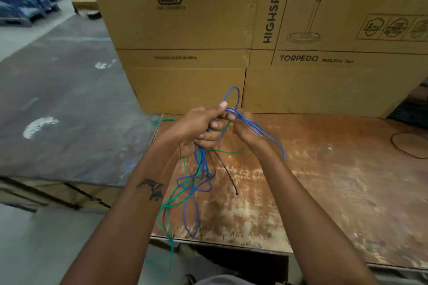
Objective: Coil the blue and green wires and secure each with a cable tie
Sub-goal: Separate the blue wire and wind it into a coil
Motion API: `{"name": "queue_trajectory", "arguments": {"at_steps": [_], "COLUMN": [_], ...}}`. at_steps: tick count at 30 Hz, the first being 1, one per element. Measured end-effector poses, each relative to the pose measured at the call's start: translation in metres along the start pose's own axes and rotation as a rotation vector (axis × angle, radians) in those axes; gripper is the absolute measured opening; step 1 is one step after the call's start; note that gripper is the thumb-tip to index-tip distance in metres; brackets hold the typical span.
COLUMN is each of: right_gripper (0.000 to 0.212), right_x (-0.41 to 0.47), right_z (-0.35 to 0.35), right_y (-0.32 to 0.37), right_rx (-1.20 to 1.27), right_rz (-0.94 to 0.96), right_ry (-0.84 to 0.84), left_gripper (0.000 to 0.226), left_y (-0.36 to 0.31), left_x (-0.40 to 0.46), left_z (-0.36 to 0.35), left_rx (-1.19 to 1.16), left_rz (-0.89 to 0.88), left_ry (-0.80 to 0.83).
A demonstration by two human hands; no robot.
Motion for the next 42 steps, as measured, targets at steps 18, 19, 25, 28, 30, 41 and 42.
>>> {"name": "queue_trajectory", "arguments": {"at_steps": [18, 19, 25, 28, 30, 41, 42], "right_gripper": [0.019, 0.024, 0.034, 0.023, 0.024, 0.016, 0.016], "right_x": [-0.137, -0.146, -0.177, -0.169, -0.158, -0.149, -0.151], "right_z": [0.174, 0.184, 0.241, 0.24, 0.231, 0.215, 0.206], "right_y": [0.042, 0.042, 0.034, 0.024, -0.001, -0.055, -0.057], "right_rx": [0.223, 0.043, -0.697, -0.369, -0.165, 0.358, 0.399], "right_rz": [0.377, 0.439, 0.481, 0.274, 0.003, -0.45, -0.471], "right_ry": [-0.737, -0.695, -0.554, -0.471, -0.37, -0.392, -0.406], "left_gripper": [0.019, 0.024, 0.019, 0.034, 0.037, 0.026, 0.027], "left_y": [0.041, 0.048, 0.08, 0.099, 0.11, 0.167, 0.171], "left_x": [0.088, 0.089, 0.112, 0.142, 0.163, 0.236, 0.236], "left_z": [-0.083, -0.084, -0.066, -0.058, -0.057, -0.047, -0.045], "left_rx": [-0.549, -0.577, -0.382, -0.114, 0.045, 0.968, 1.032], "left_rz": [0.289, 0.304, 0.319, 0.288, 0.244, -0.053, -0.046], "left_ry": [0.366, 0.43, 0.307, 0.12, 0.001, -0.418, -0.43]}}
Point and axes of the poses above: each hand's wrist, its own x-axis towards the middle knuckle, its own z-axis out of the back of the hand, y = z × x, the point moved 5 cm from there along x, towards the middle knuckle, and after that the axes turned 5 degrees about x, right-handed, at the moved point
